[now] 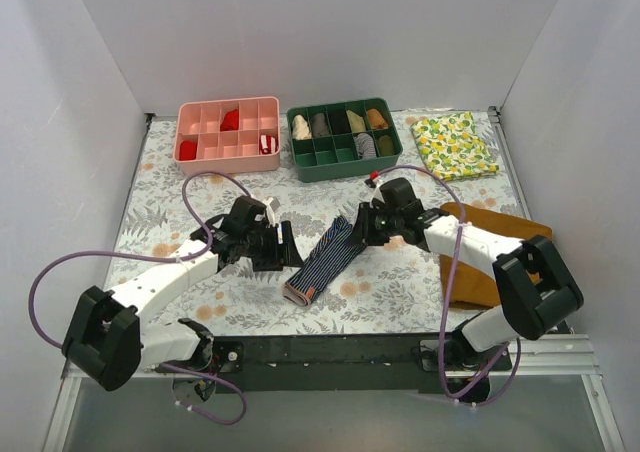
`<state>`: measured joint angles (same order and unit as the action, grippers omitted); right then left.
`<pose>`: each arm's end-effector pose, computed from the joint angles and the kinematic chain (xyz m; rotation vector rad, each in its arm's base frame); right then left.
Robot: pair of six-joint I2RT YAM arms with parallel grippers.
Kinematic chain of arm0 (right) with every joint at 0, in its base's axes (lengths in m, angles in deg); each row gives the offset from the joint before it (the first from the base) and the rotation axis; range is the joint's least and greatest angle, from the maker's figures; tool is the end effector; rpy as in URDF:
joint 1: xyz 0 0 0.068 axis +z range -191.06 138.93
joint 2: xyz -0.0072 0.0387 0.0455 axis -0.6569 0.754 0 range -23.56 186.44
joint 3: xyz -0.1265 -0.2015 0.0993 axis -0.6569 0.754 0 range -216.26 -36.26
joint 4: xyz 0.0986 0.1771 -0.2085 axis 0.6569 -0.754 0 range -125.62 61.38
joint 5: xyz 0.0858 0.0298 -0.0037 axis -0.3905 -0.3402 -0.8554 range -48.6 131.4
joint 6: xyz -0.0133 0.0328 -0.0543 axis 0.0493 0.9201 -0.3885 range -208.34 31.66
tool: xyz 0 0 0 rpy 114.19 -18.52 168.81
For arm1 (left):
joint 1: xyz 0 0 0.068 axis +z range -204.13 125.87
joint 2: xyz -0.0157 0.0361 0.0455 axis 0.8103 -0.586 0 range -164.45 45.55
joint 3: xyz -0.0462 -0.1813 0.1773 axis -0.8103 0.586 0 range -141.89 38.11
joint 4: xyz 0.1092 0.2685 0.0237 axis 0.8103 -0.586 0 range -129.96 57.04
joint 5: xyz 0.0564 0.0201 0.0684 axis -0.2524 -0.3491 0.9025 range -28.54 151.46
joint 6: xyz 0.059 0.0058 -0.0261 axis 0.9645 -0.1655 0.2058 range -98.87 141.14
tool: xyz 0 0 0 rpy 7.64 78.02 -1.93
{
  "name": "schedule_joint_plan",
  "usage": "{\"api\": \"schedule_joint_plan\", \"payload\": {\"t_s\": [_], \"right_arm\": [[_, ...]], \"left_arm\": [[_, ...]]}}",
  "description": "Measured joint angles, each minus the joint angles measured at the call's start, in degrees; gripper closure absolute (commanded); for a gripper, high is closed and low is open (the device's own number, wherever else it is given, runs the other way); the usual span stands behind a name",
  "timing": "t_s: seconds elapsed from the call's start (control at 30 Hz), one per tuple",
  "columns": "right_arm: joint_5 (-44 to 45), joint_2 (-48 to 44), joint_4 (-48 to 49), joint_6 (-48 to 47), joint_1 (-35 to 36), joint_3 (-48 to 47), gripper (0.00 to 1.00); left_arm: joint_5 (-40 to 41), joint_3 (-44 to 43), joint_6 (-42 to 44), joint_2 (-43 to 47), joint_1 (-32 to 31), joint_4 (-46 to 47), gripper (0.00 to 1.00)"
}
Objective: Roll the underwear
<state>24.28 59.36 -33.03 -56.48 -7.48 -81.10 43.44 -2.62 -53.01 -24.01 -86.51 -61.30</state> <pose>0.2700 0.1971 0.1544 -0.1991 2.4469 0.8931 0.2199 -0.1579 0.1630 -0.9043 2.7496 -0.9570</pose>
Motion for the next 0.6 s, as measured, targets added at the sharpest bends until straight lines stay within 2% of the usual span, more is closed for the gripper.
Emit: {"api": "schedule_joint_plan", "payload": {"t_s": [0.17, 0.43, 0.6], "right_arm": [[-2.75, 4.44, 2.78, 0.79, 0.57, -2.12, 0.75], [-6.49, 8.63, 6.25, 1.68, 1.01, -2.75, 0.76], [-7.96, 10.8, 7.21, 2.25, 1.01, -2.75, 0.76]], "left_arm": [[-3.87, -0.37, 0.48, 3.78, 0.0, -0.59, 0.47], [-17.38, 6.34, -1.03, 3.76, -0.17, 6.32, 0.48], [-21.44, 8.22, -2.75, 2.73, -1.03, 10.14, 0.48]]}}
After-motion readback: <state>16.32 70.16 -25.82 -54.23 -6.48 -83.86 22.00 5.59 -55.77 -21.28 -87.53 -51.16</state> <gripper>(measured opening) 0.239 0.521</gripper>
